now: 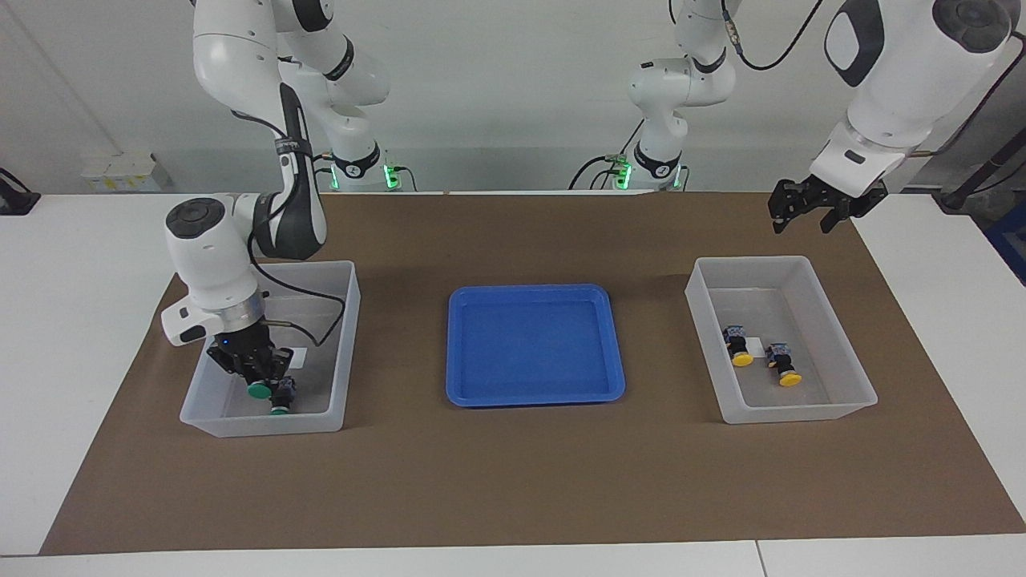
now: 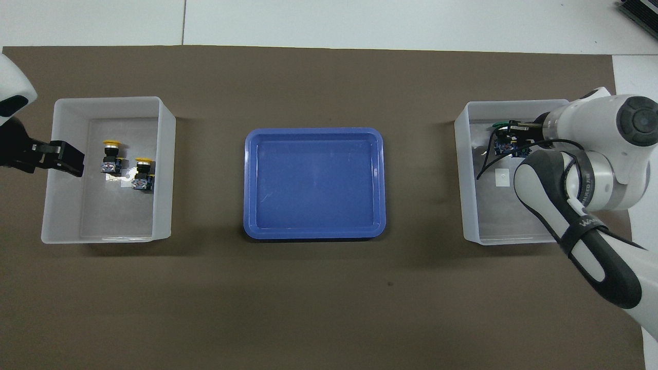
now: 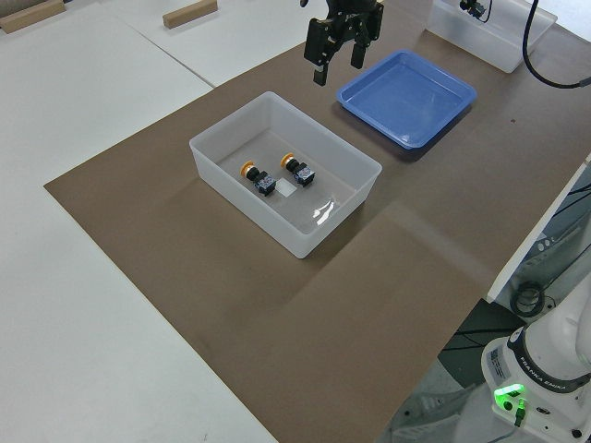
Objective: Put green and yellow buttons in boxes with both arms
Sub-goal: 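Lower the green button into the right bin and open the right gripper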
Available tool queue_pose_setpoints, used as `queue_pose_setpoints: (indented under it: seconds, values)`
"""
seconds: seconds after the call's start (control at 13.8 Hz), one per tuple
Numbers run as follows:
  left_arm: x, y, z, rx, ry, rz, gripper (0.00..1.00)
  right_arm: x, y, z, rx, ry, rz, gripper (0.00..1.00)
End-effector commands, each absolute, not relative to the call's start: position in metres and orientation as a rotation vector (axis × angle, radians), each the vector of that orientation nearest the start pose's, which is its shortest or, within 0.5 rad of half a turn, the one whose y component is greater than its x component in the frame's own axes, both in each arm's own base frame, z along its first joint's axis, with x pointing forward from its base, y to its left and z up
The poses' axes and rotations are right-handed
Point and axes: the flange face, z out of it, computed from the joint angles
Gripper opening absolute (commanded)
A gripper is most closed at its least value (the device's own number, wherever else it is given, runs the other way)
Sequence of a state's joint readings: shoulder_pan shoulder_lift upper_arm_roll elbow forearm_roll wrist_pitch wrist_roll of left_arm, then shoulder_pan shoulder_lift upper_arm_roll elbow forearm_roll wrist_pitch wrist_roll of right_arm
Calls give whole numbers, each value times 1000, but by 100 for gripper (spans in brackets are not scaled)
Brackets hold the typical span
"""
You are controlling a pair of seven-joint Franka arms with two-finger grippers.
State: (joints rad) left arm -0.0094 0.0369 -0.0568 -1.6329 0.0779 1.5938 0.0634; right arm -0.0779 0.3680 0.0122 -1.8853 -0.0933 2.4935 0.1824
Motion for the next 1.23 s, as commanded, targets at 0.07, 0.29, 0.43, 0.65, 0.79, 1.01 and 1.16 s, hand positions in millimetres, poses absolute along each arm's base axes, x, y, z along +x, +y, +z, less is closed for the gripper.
queue_pose_setpoints:
  seconds: [0.07,0.29,0.43,0.65,0.79,1.01,1.16]
  values:
    - [552,-32,583,-3039,209,66,100,655,-49,335,-3146,252,-414,65]
    - [552,-37,610,-3041,223,-6,100,655,-48,337,-3148,253,-403,76]
    - [548,-43,621,-3038,236,-47,100,652,-44,352,-3150,248,-398,91]
    - [544,-47,616,-3038,252,-33,100,642,-38,392,-3154,248,-377,100]
    - [546,-46,617,-3036,251,-59,100,640,-34,418,-3160,252,-354,100]
    - [545,-38,617,-3040,226,-39,100,645,-16,461,-3165,221,-305,100]
    - [545,-32,616,-3039,212,-34,100,634,-2,490,-3170,198,-274,100]
